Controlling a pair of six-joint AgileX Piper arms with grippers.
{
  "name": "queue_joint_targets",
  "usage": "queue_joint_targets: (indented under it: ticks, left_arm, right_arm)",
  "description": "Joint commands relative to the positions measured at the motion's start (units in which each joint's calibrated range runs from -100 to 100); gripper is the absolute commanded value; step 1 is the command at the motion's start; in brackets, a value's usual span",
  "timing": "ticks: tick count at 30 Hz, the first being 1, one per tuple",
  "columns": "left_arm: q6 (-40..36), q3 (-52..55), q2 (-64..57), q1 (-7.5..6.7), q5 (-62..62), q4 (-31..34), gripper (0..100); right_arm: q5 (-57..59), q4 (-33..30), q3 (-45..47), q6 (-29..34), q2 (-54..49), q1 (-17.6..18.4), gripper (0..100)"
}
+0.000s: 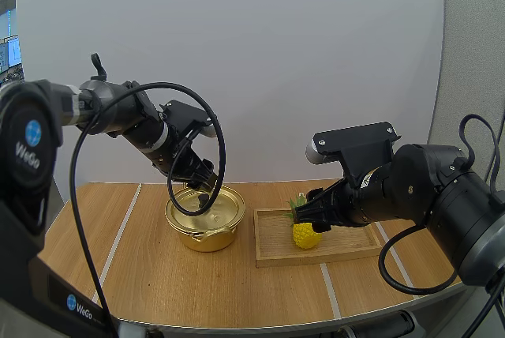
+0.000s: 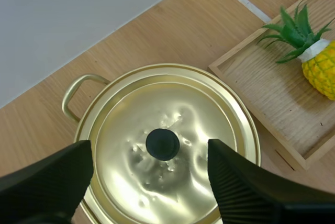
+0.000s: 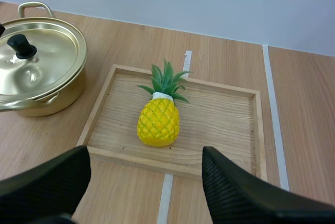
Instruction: Open the pot, put the pineapple inside, and close it
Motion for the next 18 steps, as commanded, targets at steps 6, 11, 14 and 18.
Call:
queue_joint_targets:
  ticks: [6, 11, 14, 18]
  left_arm:
    - [0.52, -0.72, 4.32, -2.69, -1.82, -0.79, 100]
    - [-0.59, -0.72, 4.50, -2.69, -4.30, 2.85, 100]
    - [-0.59, -0.72, 4.50, -2.69, -4.47, 2.85, 100]
    - [-0.59, -0.72, 4.50, -2.69, -5.85, 2.85, 100]
  right_arm:
    - [-1.28, 0.19, -0.60, -0.22, -0.13, -0.16, 100]
    - [-1.10, 0.19, -0.60, -0.22, -0.13, -0.16, 100]
    - [-1.10, 0.19, -0.60, -0.22, -0.13, -0.16, 100]
    - [-1.10, 0.19, -0.60, -0.22, -0.13, -0.16, 100]
